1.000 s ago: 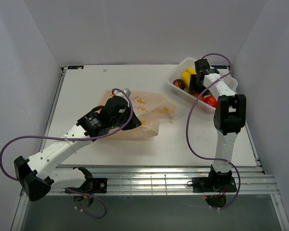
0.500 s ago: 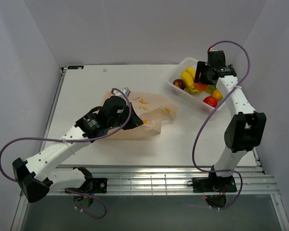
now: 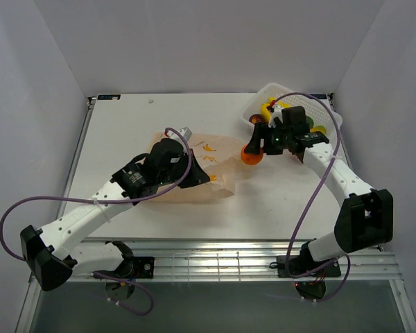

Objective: Place the fruits into the plastic bag
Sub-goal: Place the fake fruit in the plastic bag.

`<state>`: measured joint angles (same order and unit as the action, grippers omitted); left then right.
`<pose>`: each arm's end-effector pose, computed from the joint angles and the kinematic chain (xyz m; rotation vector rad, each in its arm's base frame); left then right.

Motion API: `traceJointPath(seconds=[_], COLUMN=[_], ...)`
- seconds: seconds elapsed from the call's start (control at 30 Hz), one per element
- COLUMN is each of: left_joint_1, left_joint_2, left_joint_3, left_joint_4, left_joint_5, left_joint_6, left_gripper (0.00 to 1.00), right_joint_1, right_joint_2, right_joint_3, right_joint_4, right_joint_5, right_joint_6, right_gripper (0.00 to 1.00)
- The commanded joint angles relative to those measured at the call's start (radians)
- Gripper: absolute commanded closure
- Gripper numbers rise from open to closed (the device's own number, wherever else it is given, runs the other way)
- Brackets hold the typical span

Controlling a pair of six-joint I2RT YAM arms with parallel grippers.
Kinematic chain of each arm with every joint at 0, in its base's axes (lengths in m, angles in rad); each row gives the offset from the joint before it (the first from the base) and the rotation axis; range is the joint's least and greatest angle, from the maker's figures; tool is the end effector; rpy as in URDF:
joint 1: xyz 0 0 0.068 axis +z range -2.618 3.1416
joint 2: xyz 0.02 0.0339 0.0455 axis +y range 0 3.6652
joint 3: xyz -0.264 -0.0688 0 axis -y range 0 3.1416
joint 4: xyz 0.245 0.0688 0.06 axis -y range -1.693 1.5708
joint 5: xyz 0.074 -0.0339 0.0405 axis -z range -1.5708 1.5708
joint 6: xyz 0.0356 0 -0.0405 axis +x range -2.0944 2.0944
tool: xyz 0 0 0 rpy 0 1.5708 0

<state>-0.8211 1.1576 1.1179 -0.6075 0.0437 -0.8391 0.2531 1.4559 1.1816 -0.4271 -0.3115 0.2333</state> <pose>0.1683 -0.1830 0.3394 0.0045 2.3925 -0.9140 0.3112 0.0918 0.2975 -0.1904 2.2972 0.6074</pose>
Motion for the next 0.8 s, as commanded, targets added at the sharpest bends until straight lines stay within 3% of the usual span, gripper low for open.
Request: traceJointPath(seconds=[0.0,0.23,0.43,0.77], left_joint_1=[-0.001,-0.003,-0.003,-0.003], left_joint_2=[0.007,-0.006,-0.024,-0.062], left_joint_3=[-0.017,-0.032,-0.056,-0.067], left_joint_4=[0.018,0.031,0.043,0.023], left_joint_5=[0.05,0.07,0.061,0.021], left_joint_6=[0.006,-0.011,-0.038,-0.068], left_gripper=[1.0,1.0,1.0,1.0], right_joint_1=[0.118,0.284,0.333,0.336], right_joint_2=[0.012,0.142,0.133,-0.124], right_joint_3=[-0.011,0.091,0.061,-0.103], right_joint_4=[0.149,0.168,0.188,0.054], right_joint_5=[-0.083,-0.075,-0.057,0.244], right_joint_6=[0.052,0.104,0.159,0.136], right_gripper=[0.89,0.91,0.92,0.92])
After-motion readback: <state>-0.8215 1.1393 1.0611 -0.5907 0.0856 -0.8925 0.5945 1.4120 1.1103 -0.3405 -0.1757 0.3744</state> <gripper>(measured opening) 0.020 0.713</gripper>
